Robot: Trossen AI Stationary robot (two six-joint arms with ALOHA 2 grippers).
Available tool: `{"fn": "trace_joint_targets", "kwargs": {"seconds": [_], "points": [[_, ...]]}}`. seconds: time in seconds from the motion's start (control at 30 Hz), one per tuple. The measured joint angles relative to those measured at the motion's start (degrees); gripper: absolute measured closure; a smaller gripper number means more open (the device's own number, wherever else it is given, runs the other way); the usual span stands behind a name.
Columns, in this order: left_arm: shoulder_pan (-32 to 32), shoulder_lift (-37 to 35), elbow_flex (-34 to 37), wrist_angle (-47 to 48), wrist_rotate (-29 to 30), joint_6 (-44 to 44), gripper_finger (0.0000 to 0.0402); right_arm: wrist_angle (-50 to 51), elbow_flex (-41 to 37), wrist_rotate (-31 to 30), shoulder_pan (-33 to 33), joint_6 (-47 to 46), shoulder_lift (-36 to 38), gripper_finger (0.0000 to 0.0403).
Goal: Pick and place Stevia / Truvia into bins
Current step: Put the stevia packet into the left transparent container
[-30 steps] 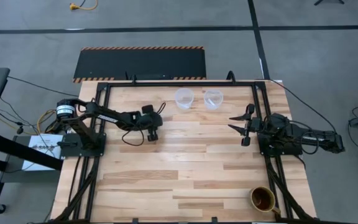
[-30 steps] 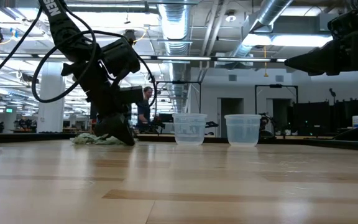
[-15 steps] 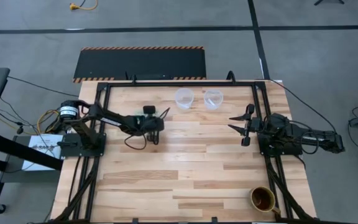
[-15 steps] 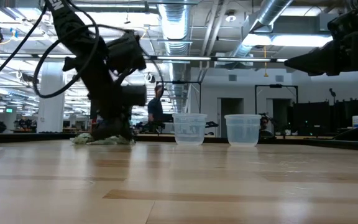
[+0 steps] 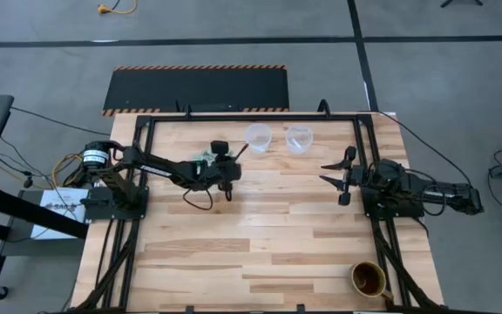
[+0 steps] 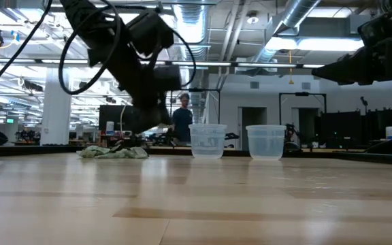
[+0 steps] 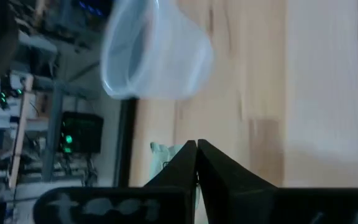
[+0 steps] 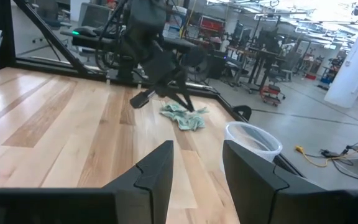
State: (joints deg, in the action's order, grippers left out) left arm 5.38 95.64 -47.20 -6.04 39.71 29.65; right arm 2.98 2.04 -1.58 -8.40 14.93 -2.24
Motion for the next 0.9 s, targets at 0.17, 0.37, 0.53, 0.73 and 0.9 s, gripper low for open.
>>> {"fn": "trace_joint_targets", "kwargs": {"seconds": [0.17, 0.37, 0.53, 0.73, 0.9], "points": [[1.8, -4.8, -0.1, -8.7, -5.9, 0.4, 0.0401, 0.0, 0.0, 0.0, 0.0, 0.0, 0.0, 0.0269], [8.4, -11.1, -0.2, -15.7, -29.4, -5.5, 0.0401, 0.0, 0.0, 0.0, 0.0, 0.0, 0.0, 0.0269], [16.4, -10.7, -1.6, -16.2, -45.3, -10.7, 0.0401, 0.0, 0.0, -0.1, 0.0, 0.0, 0.0, 0.0269], [21.6, -3.9, -5.7, -19.1, -57.7, -14.0, 0.0401, 0.0, 0.0, -0.1, 0.0, 0.0, 0.0, 0.0269], [22.3, 1.7, -9.1, -18.3, -60.3, -14.8, 0.0401, 0.0, 0.0, -0.1, 0.0, -0.6, 0.0, 0.0269]]}}
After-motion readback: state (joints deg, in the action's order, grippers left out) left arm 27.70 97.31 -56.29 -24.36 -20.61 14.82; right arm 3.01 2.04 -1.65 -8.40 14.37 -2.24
